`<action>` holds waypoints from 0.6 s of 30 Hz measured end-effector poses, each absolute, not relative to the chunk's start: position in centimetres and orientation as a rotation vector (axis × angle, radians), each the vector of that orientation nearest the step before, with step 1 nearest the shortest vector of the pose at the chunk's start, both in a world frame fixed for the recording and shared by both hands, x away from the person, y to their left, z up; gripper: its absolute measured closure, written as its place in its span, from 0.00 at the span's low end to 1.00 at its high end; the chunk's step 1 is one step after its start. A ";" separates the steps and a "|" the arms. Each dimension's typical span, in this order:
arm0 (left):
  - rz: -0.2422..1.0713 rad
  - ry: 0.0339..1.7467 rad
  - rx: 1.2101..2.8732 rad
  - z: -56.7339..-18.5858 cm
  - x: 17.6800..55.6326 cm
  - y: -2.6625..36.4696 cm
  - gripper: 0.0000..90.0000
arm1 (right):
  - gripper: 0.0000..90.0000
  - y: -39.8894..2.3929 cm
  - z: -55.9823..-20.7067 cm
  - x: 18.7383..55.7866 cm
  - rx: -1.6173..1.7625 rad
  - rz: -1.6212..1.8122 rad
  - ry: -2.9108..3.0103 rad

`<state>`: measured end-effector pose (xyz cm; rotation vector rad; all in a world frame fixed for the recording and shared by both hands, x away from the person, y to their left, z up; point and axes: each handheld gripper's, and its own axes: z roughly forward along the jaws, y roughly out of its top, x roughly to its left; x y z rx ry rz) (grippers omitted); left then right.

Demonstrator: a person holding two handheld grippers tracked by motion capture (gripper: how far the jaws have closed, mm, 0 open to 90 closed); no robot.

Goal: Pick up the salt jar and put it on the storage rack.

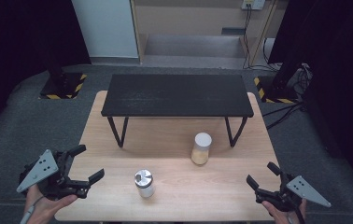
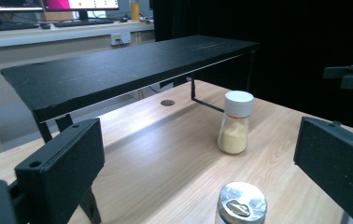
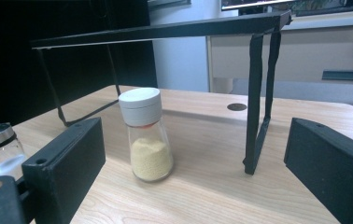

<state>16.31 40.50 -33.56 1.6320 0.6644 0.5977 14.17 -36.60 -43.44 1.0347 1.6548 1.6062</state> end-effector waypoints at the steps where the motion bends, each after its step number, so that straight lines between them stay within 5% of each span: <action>1: 0.595 0.666 1.634 -33.5 16.3 40.5 0.01 | 0.06 -36.6 -43.4 14.1 1.036 1.605 1.655; 18: 0.586 0.670 1.659 -32.9 16.3 40.0 0.00 | 0.04 -36.7 -43.5 14.3 1.044 1.619 1.666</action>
